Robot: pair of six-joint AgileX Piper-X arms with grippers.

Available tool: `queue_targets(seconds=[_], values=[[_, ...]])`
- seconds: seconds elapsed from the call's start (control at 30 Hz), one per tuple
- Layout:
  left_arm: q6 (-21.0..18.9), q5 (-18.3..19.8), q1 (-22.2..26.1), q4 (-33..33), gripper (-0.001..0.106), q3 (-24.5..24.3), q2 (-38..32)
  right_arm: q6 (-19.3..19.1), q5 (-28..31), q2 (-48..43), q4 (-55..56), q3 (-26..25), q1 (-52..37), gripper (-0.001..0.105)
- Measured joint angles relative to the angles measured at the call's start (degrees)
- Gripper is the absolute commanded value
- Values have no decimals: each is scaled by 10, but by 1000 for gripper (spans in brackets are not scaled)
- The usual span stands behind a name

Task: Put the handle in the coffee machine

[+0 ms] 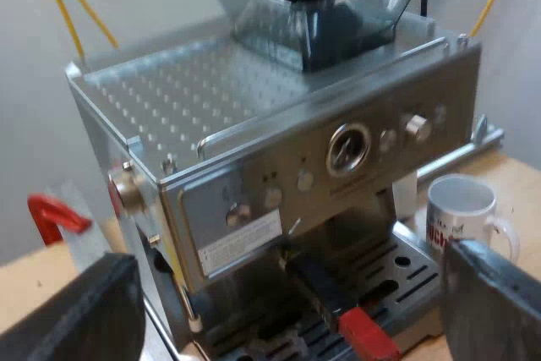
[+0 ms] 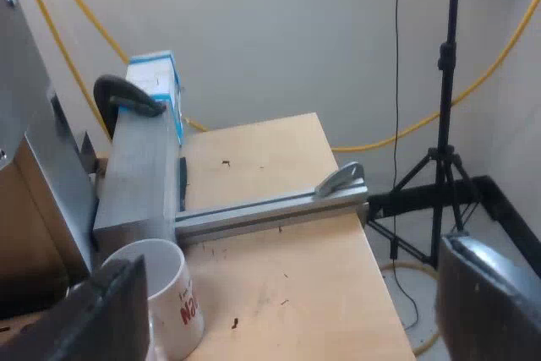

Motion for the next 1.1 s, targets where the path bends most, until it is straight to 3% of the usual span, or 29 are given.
queue_targets(seconds=[0.3,0.4,0.57,0.83,1.1], values=[[4,0,0,26,73,1,-83,-12,-10,0,17,-2,0,71],[4,-2,0,52,73,25,-115,-13,-12,0,18,-1,0,71],[4,-36,0,73,73,77,-150,-13,-12,0,19,-1,0,71],[4,-70,0,73,73,152,-151,-16,-62,0,21,1,0,71],[0,-118,0,73,73,189,-151,-19,-100,0,21,47,0,71]])
